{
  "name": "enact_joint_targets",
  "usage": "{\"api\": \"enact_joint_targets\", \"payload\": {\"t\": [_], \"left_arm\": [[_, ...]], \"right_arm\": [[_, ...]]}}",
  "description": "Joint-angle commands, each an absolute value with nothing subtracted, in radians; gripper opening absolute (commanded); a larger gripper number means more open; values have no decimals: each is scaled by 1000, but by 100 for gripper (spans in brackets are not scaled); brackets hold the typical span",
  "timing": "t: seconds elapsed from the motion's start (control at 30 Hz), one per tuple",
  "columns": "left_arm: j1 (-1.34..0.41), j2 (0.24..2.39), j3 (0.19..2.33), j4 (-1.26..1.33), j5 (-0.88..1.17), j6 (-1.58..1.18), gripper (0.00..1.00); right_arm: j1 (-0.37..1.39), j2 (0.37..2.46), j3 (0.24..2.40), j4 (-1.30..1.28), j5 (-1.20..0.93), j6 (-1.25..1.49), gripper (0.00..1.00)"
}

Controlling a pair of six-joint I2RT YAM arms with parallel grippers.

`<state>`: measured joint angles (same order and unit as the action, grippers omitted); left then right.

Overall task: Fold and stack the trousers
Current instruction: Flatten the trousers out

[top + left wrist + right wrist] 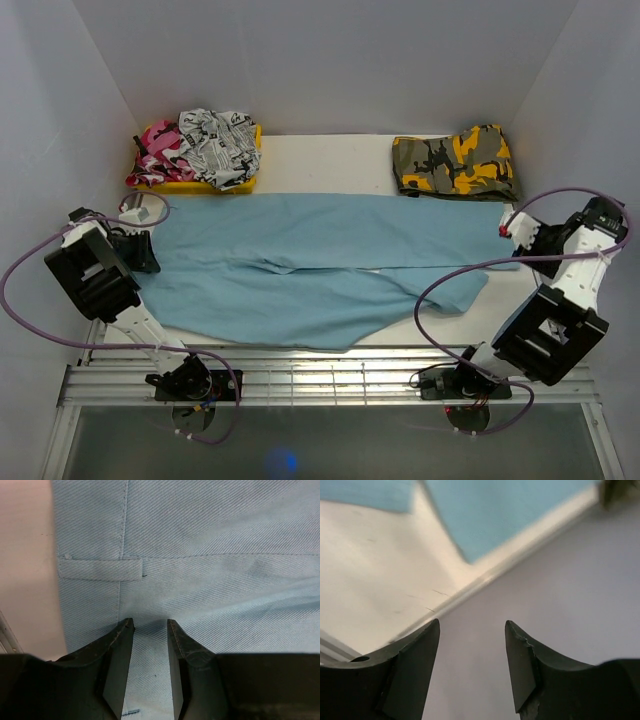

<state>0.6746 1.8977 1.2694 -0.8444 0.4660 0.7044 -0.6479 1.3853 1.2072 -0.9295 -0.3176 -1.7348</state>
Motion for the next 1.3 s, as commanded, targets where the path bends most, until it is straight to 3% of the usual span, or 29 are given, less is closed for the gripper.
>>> {"api": "enact_joint_targets", "payload": {"t": [0.0, 0.23, 0.33, 0.37, 0.4, 0.43, 0.47, 0.57, 0.7, 0.83, 1.0, 1.1, 1.27], "left_arm": [[692, 1861, 1267, -850, 416, 738, 45], [692, 1864, 1281, -862, 433, 738, 45], [692, 1876, 1284, -855, 437, 727, 45], [692, 1882, 1288, -850, 442, 720, 45], [692, 1884, 1293, -850, 440, 721, 45], [690, 1888, 1298, -847, 433, 722, 45], [692, 1891, 1299, -844, 430, 723, 45], [692, 1902, 1310, -839, 446, 716, 44], [692, 1914, 1312, -835, 448, 713, 43], [692, 1911, 1296, -810, 451, 719, 42], [692, 1882, 1247, -776, 457, 736, 38], [692, 1875, 1210, -746, 449, 755, 29], [692, 1914, 1239, -744, 428, 746, 11]], "right_arm": [[-641, 1339, 1048, -1236, -412, -2063, 61], [-447, 1207, 639, -877, -456, -2140, 78], [-393, 1274, 540, -671, -387, -2157, 75], [-381, 1307, 560, -642, -382, -2117, 59], [-370, 1336, 624, -678, -371, -2074, 28], [-370, 1342, 677, -774, -356, -2047, 15], [-380, 1330, 737, -849, -345, -2019, 8], [-480, 1267, 1028, -1178, -396, -2040, 8], [-491, 1228, 1133, -1312, -353, -2022, 8], [-491, 1100, 1004, -1313, -122, -2095, 8], [-491, 1054, 986, -1313, -57, -2088, 8], [-471, 1098, 1055, -1313, -121, -2021, 8], [-260, 1371, 1205, -1312, -182, -1762, 8]]}}
